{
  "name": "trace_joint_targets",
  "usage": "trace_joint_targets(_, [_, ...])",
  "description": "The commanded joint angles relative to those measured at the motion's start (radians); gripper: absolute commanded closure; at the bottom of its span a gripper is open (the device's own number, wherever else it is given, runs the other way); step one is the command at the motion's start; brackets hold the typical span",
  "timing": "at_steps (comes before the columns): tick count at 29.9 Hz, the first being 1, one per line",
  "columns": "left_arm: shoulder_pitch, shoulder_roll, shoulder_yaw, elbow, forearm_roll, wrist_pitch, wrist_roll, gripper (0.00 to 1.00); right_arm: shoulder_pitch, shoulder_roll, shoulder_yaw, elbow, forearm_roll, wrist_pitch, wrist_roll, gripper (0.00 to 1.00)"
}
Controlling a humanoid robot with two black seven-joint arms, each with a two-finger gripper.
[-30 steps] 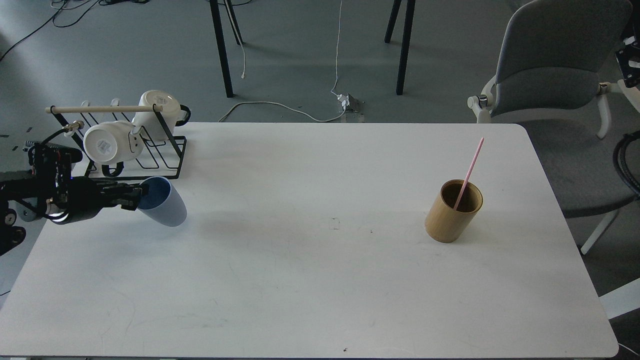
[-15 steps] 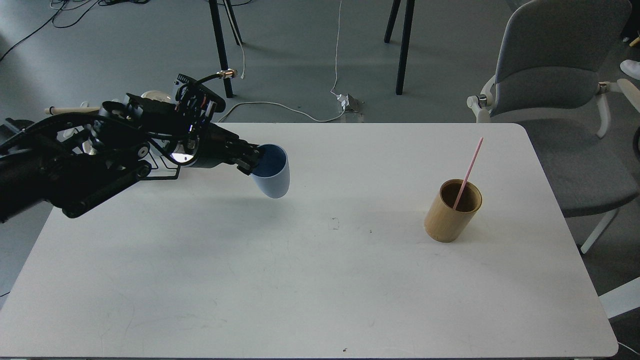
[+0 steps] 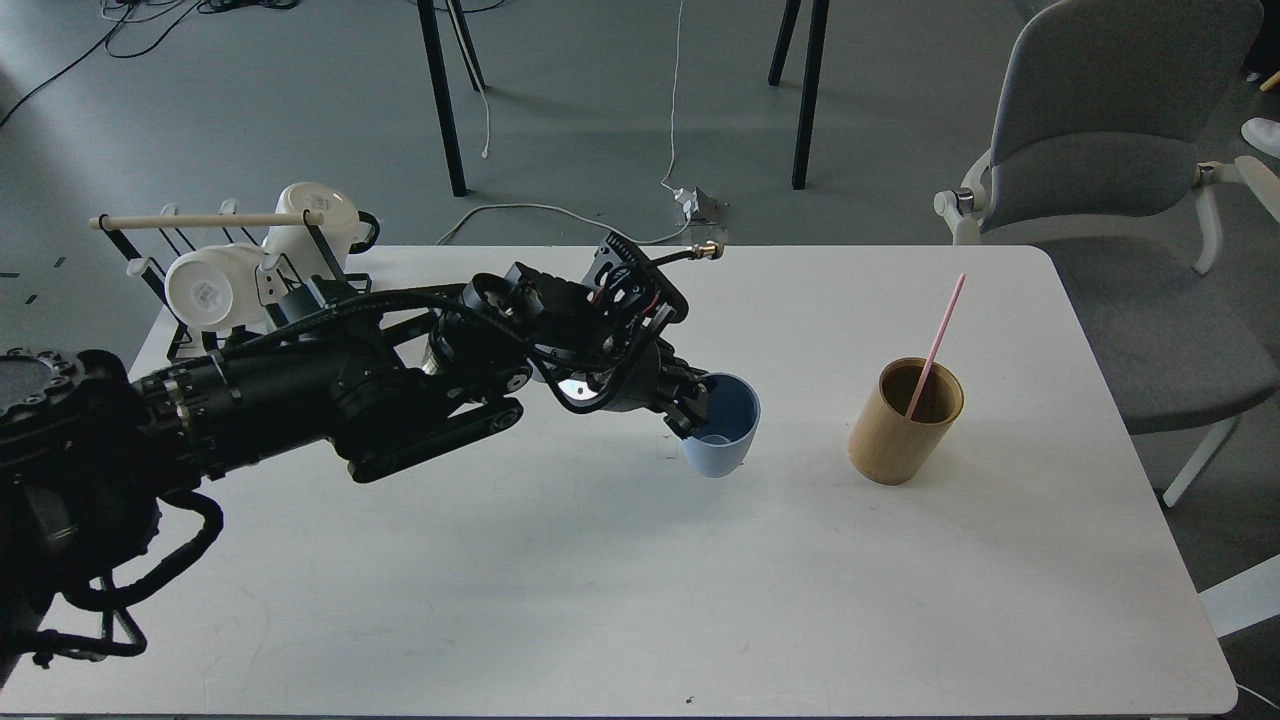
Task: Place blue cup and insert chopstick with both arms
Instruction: 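Carry the blue cup with the left gripper toward the tan cup and set it down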
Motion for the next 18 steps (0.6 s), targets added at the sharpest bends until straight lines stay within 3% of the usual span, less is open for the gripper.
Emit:
trace_joint_targets(1, [0.003, -0.051, 0.010, 0.067, 0.011, 0.000, 0.001, 0.97, -0.004, -0.004, 0.002, 0.000, -0.001, 0.000, 0.000, 0.01])
trace_joint_targets(18, [0.037, -0.032, 0.018, 0.078, 0.008, 0.000, -0.010, 0.94, -0.011, -0.022, 0.000, 0.002, 0.001, 0.000, 0.000, 0.01])
